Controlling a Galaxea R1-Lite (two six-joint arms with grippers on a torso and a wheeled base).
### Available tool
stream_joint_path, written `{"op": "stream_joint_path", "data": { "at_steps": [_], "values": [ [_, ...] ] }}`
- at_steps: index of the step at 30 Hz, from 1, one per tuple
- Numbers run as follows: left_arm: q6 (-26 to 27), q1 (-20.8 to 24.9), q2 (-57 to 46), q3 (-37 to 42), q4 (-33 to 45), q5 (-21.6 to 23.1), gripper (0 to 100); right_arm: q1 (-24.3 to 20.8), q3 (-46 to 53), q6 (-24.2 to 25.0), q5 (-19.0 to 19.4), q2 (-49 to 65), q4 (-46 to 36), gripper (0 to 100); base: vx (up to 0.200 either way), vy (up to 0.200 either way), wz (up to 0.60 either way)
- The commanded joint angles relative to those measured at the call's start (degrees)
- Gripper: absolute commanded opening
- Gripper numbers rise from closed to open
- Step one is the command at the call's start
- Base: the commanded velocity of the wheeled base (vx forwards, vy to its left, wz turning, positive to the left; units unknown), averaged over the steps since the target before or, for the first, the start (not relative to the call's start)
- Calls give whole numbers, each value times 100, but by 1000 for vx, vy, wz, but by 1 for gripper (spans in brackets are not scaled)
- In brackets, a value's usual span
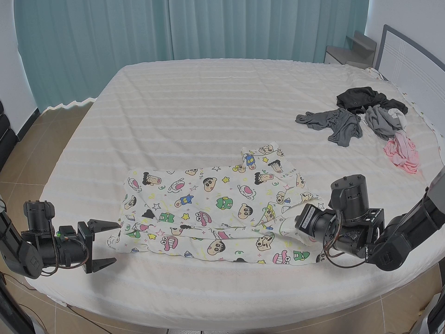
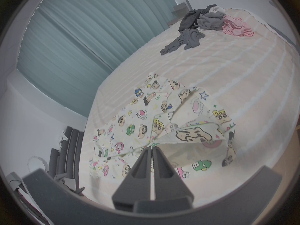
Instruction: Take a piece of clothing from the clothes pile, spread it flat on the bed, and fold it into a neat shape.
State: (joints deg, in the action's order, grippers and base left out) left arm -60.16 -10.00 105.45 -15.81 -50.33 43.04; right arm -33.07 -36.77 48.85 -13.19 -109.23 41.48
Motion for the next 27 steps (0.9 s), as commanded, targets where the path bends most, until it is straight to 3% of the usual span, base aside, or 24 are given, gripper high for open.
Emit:
{"op": "stream_joint_path", "data": {
  "at_steps": [1,10,27],
  "values": [
    [-4,-2,11,-1,-3,2,100,-156,3,-16,-34,209,-272,0,0,0,0],
    [-4,-2,11,-1,-3,2,100,-340,-24,-16,-245,402,-879,0,0,0,0],
    [-4,-2,11,-1,-3,2,100,-595,-287,90,-210,226,-1397,0,0,0,0]
  ]
}}
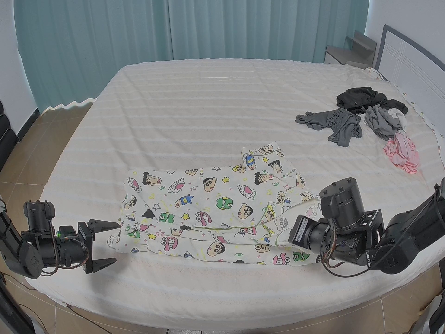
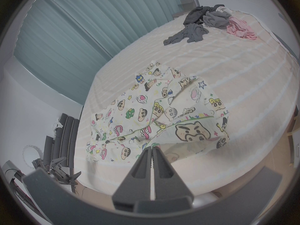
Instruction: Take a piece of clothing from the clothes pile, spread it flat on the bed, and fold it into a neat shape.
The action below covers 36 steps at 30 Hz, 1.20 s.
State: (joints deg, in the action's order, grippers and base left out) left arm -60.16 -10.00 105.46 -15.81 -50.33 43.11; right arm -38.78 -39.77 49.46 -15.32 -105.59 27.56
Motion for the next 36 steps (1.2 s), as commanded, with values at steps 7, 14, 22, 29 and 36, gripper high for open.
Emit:
{"op": "stream_joint_path", "data": {
  "at_steps": [7,14,22,29,36],
  "values": [
    [-4,-2,10,-1,-3,-4,100,-33,101,257,47,-233,-14,0,0,0,0],
    [4,-2,10,-1,-3,-4,100,-86,215,591,583,-233,30,100,0,0,0],
    [4,-2,18,-1,-3,-4,100,266,435,670,812,197,56,100,0,0,0],
    [4,-2,18,8,-3,-4,100,1338,689,134,1365,-5,258,100,0,0,0],
    [4,-2,18,8,-3,5,100,2006,1103,-1017,2262,-330,900,100,0,0,0]
  ]
}}
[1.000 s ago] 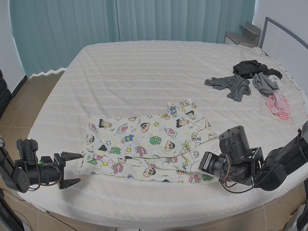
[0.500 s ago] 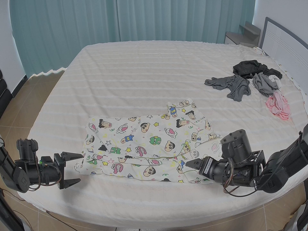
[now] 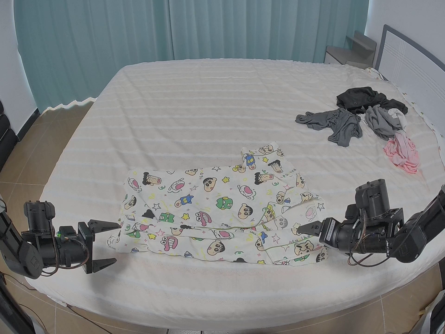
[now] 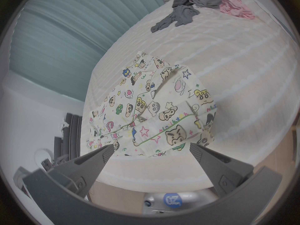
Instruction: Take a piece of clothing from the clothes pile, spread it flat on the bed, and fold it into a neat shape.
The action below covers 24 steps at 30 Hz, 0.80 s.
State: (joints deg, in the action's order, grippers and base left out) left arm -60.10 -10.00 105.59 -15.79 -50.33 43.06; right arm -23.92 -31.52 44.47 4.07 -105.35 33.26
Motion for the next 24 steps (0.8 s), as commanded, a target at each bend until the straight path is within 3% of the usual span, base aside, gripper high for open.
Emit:
{"op": "stream_joint_path", "data": {
  "at_steps": [1,13,21,22,24],
  "values": [
    [-2,-2,5,5,-3,1,100,572,270,-615,322,-478,375,100,0,0,0],
    [16,-2,5,5,-3,1,100,704,103,-914,322,-1576,1421,100,0,0,0],
    [16,6,5,-3,-3,1,100,678,94,-905,314,-1541,1456,100,0,0,0],
    [25,6,5,-3,-3,1,100,669,94,-905,296,-1550,1464,0,0,0,0],
    [25,6,5,-3,-3,1,100,669,94,-905,252,-1532,1464,0,0,0,0]
  ]
}}
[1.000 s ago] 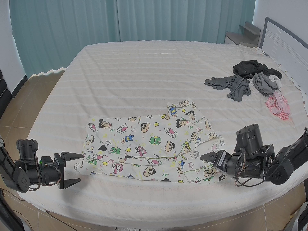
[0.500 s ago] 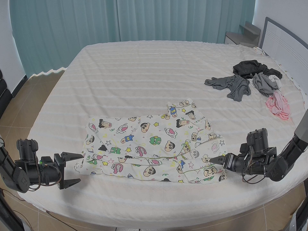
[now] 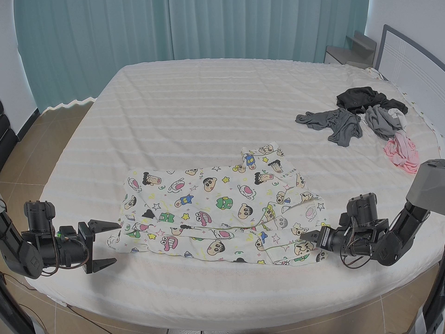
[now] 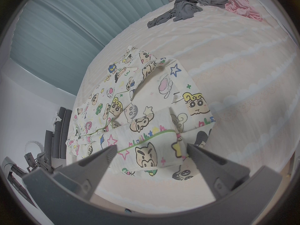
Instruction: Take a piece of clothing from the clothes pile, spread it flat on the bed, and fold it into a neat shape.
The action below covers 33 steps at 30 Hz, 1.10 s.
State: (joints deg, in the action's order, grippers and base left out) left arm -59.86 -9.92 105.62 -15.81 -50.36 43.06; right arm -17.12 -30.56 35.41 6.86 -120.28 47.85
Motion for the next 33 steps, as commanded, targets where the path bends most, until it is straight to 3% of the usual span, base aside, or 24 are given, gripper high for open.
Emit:
{"op": "stream_joint_path", "data": {
  "at_steps": [1,21,22,33],
  "values": [
    [-9,-1,3,-1,0,1,100,-20,-2,-8,-54,-21,5,0,0,0,0],
    [0,-10,3,-1,0,1,100,-11,209,-87,-212,198,5,0,0,0,0],
    [0,-1,3,-1,0,1,100,-11,209,-87,-212,198,-4,100,0,0,0],
    [0,-1,3,-1,0,1,100,-11,68,-43,-344,216,172,100,0,0,0]
  ]
}}
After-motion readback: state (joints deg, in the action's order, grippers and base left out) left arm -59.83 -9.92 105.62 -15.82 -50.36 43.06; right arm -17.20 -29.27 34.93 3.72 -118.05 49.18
